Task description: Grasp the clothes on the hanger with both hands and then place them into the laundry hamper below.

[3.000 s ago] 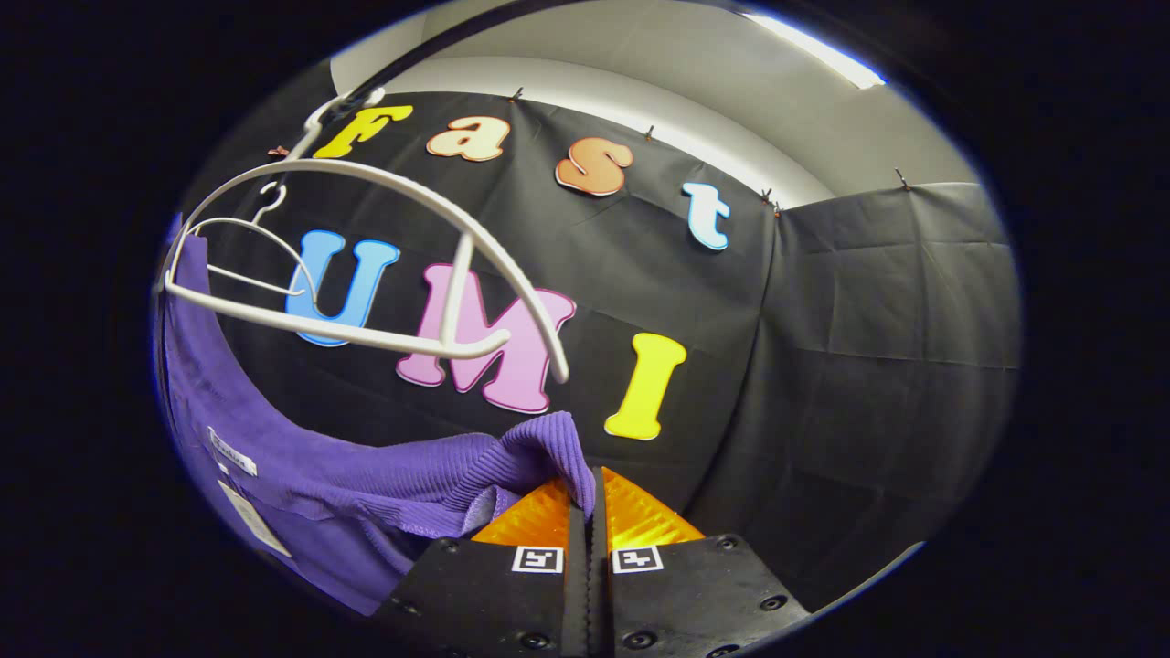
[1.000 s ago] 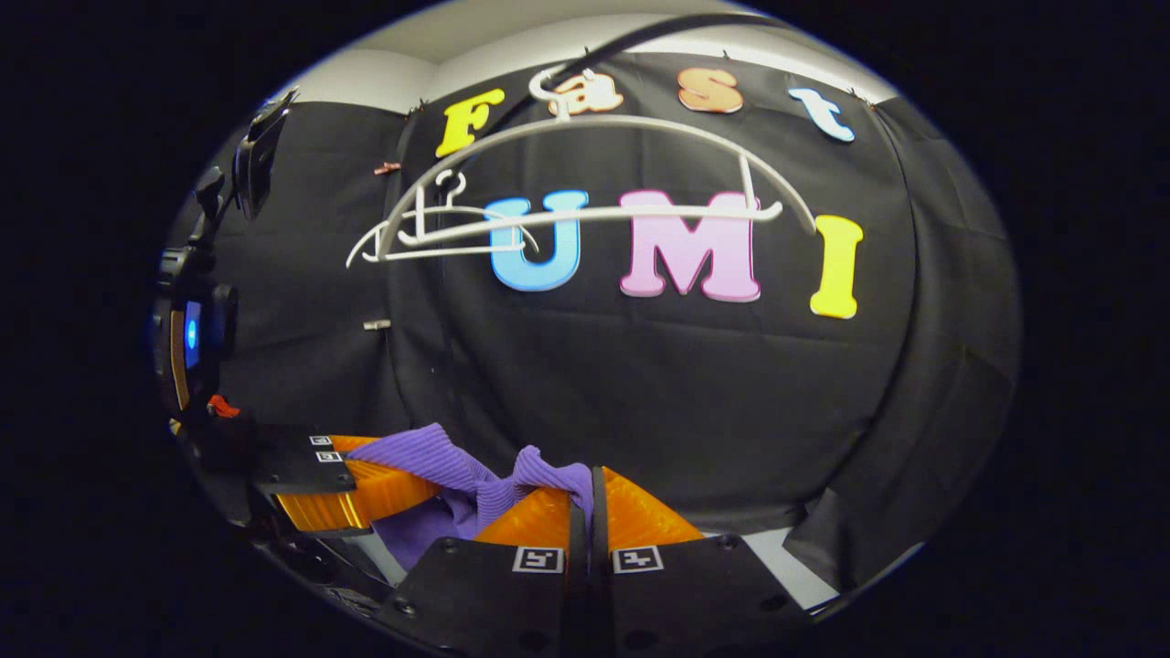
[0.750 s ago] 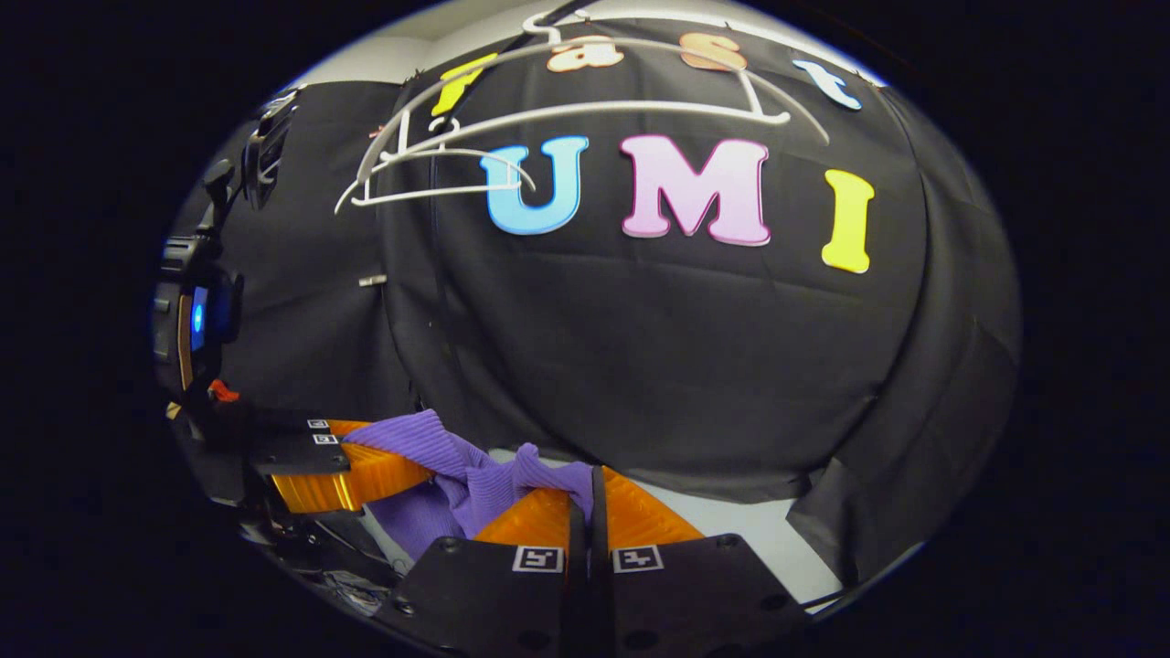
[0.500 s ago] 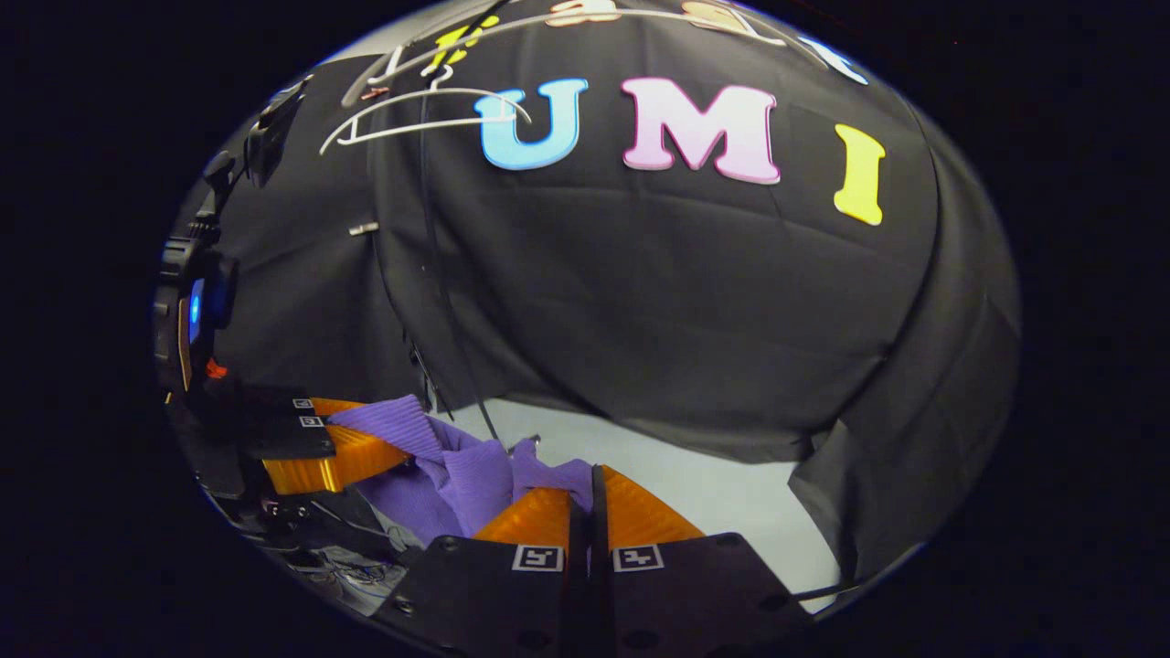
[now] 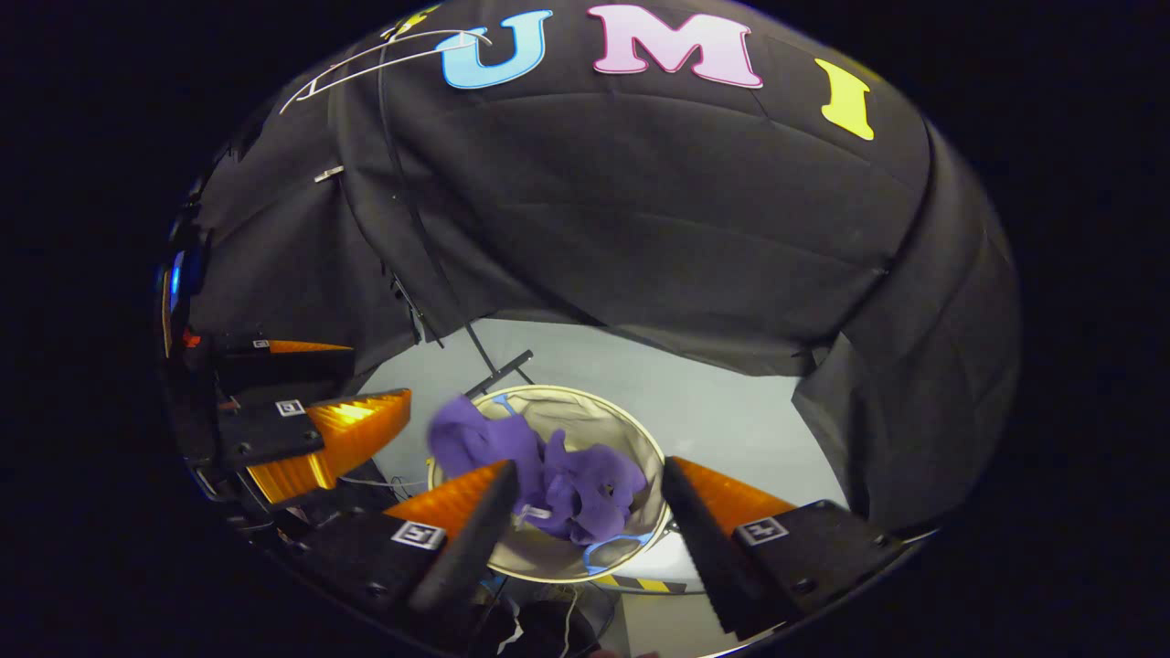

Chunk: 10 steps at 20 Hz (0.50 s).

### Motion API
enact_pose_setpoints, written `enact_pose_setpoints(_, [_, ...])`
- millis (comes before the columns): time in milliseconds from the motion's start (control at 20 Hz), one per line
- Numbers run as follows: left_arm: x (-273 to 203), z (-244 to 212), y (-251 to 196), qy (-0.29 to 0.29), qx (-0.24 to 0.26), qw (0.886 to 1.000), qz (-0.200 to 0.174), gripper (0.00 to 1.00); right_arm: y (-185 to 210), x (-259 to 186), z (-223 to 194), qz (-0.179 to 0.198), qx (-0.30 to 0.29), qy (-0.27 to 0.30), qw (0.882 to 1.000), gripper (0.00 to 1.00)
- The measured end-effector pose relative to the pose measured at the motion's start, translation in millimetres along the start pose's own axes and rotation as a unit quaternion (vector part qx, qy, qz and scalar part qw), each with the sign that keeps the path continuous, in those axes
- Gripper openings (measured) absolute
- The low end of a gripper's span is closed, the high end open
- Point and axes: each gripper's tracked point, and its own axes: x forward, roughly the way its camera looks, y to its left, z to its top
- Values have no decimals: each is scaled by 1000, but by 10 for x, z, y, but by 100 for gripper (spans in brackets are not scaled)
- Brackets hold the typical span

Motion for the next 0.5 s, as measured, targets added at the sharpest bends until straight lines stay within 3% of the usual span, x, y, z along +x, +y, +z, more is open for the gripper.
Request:
enact_pose_setpoints(50, [-17, -2, -17, 2, 0, 1000, -4, 94, -15, 4, -5, -5, 6, 0, 1000, 96])
enact_pose_setpoints(100, [-5, -17, -24, 7, 0, 1000, -6, 95, -26, -5, -15, -7, 11, 0, 1000, 99])
enact_pose_setpoints(200, [-38, -42, -22, 11, -1, 1000, -9, 95, -43, -55, 1, -15, 18, -3, 1000, 95])
enact_pose_setpoints(250, [-70, -43, -30, 9, -1, 1000, -12, 95, -44, -93, 49, -19, 22, -11, 1000, 100])
enact_pose_setpoints(500, [-329, 36, 8, -13, -9, 1000, -18, 95, -65, -441, 245, -63, 28, -55, 996, 100])
